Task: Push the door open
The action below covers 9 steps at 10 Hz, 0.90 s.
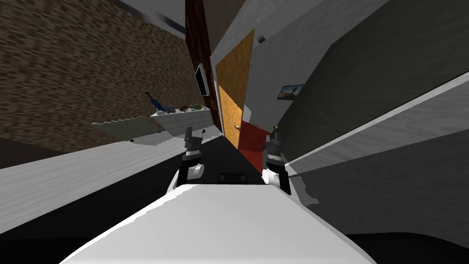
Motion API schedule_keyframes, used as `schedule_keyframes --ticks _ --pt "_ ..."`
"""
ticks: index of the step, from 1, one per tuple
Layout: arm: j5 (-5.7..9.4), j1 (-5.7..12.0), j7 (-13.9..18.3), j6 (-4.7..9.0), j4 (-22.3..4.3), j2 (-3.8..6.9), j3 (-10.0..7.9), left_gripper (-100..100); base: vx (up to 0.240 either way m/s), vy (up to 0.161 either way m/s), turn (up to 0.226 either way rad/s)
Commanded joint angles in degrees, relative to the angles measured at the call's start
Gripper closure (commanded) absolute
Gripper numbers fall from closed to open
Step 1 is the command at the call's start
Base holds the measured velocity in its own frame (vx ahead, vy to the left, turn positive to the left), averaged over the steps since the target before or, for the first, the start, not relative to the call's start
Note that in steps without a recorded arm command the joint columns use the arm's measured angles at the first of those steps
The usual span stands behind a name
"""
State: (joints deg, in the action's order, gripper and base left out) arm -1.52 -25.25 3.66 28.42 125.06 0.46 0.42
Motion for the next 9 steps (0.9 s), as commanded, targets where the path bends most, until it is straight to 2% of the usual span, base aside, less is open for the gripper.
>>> schedule_keyframes --ticks 1,9 --pt "0.13 0.86 -0.02 0.41 -2.1 0.42 0.07 -100 0.058 0.024 -0.11" --pt "0.8 5.43 -0.17 2.67 -14.15 2.37 0.89 -100 0.082 0.051 -0.135"
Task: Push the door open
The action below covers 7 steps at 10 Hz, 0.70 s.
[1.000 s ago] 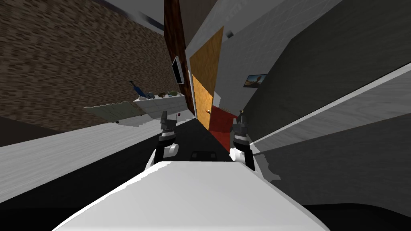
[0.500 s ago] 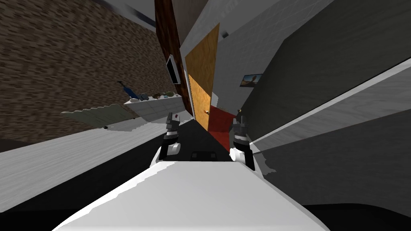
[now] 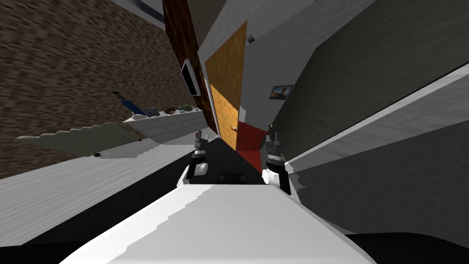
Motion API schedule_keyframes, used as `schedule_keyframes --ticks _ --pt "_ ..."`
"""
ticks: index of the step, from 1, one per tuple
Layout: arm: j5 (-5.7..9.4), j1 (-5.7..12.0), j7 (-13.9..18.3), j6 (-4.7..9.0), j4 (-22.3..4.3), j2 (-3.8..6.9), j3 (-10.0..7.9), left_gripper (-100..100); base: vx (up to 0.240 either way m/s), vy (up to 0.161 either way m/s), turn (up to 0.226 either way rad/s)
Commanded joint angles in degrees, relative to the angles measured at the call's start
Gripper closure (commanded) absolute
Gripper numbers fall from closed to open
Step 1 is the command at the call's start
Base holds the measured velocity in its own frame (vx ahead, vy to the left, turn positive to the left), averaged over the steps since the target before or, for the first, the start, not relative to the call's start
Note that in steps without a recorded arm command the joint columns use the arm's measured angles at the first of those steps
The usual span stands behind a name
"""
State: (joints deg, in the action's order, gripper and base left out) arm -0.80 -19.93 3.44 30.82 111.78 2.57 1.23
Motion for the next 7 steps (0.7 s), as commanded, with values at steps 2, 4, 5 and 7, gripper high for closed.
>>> schedule_keyframes --ticks 2,4,5,7 --pt "0.29 1.45 0.01 0.94 -4.4 0.66 0.32 -100 0.085 0.064 -0.169" --pt "0.49 2.8 -0.03 1.61 -7.9 1.06 0.56 -100 0.092 0.068 -0.152" --pt "0.6 3.49 -0.05 1.96 -9.66 1.24 0.69 -100 0.071 0.079 -0.173" --pt "0.81 4.93 -0.1 2.67 -13.4 1.56 0.95 -100 0.085 0.082 -0.169"
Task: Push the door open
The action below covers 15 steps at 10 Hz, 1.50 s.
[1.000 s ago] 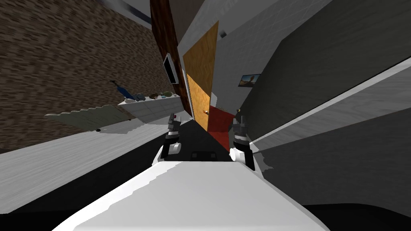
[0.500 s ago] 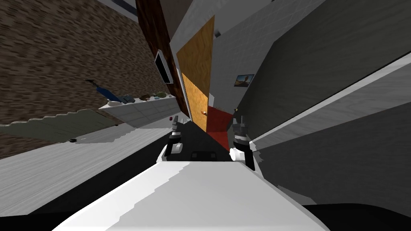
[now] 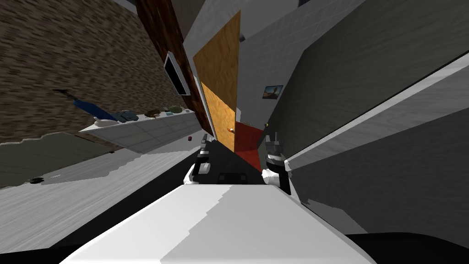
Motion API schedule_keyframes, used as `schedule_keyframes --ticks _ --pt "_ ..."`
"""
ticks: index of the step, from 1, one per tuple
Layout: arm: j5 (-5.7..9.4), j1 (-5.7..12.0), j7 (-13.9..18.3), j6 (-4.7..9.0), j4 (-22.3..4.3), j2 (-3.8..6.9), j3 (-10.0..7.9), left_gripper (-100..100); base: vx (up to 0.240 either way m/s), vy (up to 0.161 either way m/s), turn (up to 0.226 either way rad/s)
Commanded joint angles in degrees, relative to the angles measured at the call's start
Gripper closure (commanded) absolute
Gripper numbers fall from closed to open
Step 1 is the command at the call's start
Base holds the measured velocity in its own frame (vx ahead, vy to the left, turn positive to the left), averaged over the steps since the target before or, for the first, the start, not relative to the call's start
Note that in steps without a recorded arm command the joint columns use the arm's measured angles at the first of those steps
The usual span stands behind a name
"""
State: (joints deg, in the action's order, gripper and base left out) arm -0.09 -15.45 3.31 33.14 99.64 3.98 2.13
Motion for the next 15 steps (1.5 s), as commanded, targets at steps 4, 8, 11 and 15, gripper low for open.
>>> schedule_keyframes --ticks 4,8,11,15 --pt "0.42 2.63 -0.04 1.43 -6.98 0.59 0.43 -100 0.054 0.06 -0.119" --pt "0.86 5.6 -0.13 2.9 -14.38 1.01 0.96 -100 0.073 0.084 -0.19" --pt "1.08 7.08 -0.18 3.63 -18.92 1.15 1.23 -100 0.052 0.073 -0.097" --pt "1.41 9.27 -0.25 4.72 -24.71 1.31 1.62 -100 0.043 0.066 -0.137"
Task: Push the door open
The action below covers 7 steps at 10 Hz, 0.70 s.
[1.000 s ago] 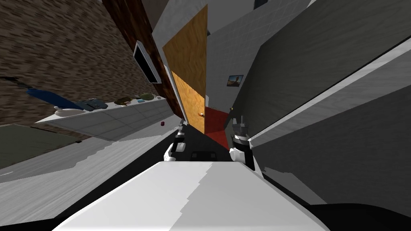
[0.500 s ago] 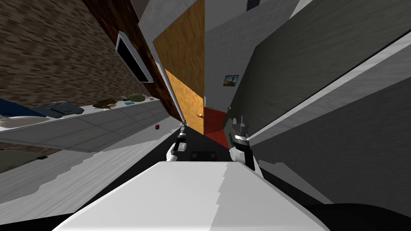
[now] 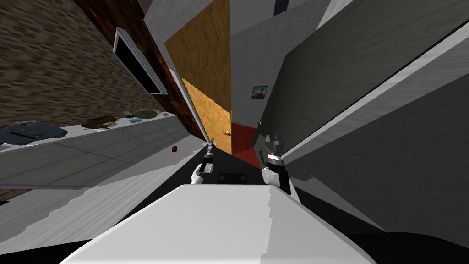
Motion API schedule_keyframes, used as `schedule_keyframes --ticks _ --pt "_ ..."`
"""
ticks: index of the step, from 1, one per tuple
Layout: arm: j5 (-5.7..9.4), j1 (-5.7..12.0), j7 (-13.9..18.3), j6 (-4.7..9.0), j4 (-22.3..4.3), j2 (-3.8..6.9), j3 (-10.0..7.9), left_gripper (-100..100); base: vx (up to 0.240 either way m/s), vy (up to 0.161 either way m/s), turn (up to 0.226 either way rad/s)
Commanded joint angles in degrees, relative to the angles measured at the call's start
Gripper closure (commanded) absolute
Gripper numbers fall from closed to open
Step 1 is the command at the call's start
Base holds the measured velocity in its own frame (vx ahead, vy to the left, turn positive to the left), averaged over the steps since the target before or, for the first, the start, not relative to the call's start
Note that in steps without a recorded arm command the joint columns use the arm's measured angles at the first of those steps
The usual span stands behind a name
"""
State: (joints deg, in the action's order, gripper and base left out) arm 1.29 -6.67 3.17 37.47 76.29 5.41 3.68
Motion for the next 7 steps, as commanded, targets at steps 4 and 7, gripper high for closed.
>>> schedule_keyframes --ticks 4,7 --pt "0.35 2.65 -0.17 1.45 -7.05 -0.04 0.46 -100 0.041 0.063 -0.127" --pt "0.65 4.68 -0.23 2.46 -12.34 -0.06 0.83 -100 0.056 0.103 -0.172"
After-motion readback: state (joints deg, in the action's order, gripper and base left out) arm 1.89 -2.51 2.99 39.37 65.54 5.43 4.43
